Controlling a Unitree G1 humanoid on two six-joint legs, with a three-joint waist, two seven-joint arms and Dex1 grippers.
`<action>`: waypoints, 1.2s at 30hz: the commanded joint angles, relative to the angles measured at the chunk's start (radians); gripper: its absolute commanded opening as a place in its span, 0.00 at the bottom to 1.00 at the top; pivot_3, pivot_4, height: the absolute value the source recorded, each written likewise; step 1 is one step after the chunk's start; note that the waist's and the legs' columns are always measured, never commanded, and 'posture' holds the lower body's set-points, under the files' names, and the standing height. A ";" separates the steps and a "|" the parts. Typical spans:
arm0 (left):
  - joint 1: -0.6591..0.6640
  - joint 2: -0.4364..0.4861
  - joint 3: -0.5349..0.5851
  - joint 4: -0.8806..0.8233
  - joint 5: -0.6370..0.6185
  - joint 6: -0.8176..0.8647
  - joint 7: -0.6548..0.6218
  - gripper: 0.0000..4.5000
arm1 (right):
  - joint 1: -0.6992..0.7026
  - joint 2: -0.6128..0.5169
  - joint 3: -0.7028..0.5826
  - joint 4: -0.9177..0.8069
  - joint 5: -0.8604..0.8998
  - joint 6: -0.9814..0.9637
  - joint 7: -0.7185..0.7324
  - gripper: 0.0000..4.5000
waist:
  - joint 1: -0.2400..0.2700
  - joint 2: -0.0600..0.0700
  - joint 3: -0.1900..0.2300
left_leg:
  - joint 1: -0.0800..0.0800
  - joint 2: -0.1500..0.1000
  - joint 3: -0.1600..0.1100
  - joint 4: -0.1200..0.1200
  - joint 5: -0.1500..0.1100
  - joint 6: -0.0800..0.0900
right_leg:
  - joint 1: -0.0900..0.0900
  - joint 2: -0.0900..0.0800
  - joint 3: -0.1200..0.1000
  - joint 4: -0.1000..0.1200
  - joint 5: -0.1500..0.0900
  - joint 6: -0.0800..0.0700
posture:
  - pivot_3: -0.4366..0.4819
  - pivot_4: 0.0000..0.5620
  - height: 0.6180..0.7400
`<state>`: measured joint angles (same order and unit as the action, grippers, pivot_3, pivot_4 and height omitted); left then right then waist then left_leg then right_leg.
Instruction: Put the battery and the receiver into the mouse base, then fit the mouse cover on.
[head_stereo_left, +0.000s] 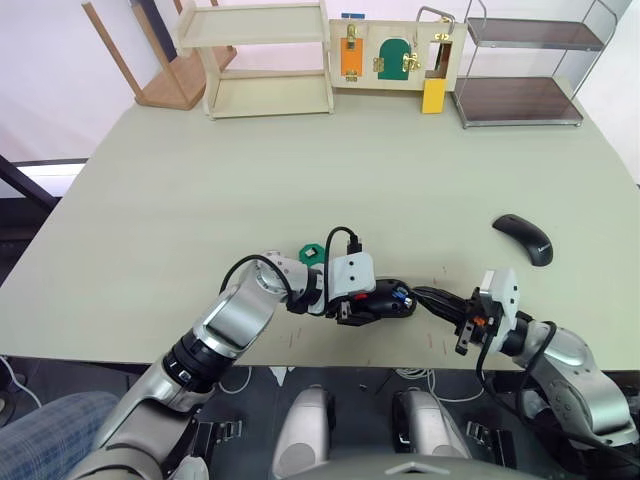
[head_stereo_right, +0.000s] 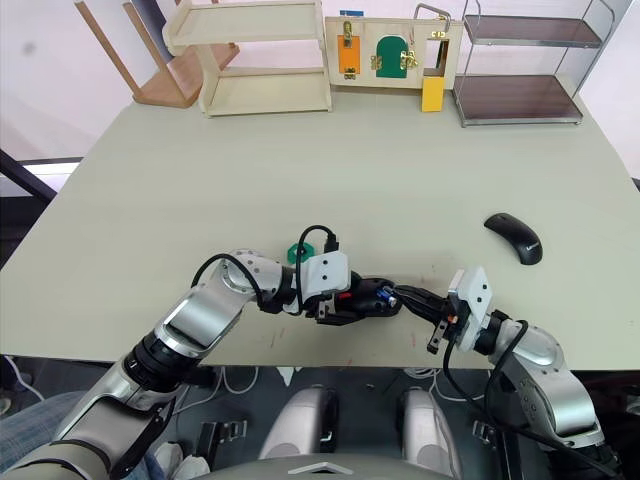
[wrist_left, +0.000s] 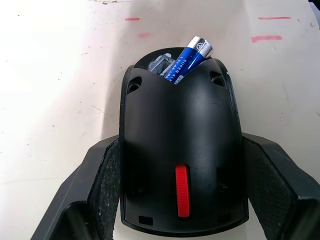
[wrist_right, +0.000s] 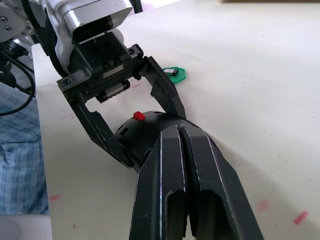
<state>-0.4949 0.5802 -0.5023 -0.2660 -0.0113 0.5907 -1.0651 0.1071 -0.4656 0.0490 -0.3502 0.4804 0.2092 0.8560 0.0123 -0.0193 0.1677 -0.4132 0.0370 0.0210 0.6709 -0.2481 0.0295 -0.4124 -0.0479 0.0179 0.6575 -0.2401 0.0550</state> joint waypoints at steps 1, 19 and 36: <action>0.018 0.004 -0.032 0.016 0.005 0.013 -0.008 0.66 | -0.008 0.013 0.006 0.015 -0.011 -0.060 0.025 0.01 | 0.000 0.000 0.000 | 0.000 0.000 0.000 0.000 0.000 0.000 | 0.000 0.000 0.000 0.000 0.000 0.000 | 0.48 0.27 1.00; 0.021 0.009 -0.033 0.011 0.004 0.013 -0.012 0.66 | -0.016 0.036 0.055 0.124 -0.091 -0.124 0.039 0.01 | 0.000 0.000 0.000 | 0.001 0.000 0.000 0.000 0.000 0.000 | 0.000 0.000 0.000 0.001 0.002 -0.003 | 0.48 0.27 1.00; 0.022 0.013 -0.029 0.002 0.003 0.027 -0.012 0.66 | -0.048 0.011 0.136 0.231 -0.203 -0.059 0.007 0.01 | -0.008 -0.001 -0.003 | 0.012 0.001 0.002 0.000 0.000 0.000 | 0.008 0.001 0.003 0.003 -0.003 -0.003 | 0.48 0.27 1.00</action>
<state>-0.4900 0.5881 -0.5014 -0.2642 -0.0029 0.6059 -1.0621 0.0420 -0.4354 0.1562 -0.1693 0.3263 0.0952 0.8781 0.0046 -0.0207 0.1646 -0.3989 0.0376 0.0228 0.6703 -0.2481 0.0293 -0.4026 -0.0466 0.0219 0.6605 -0.2433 0.0516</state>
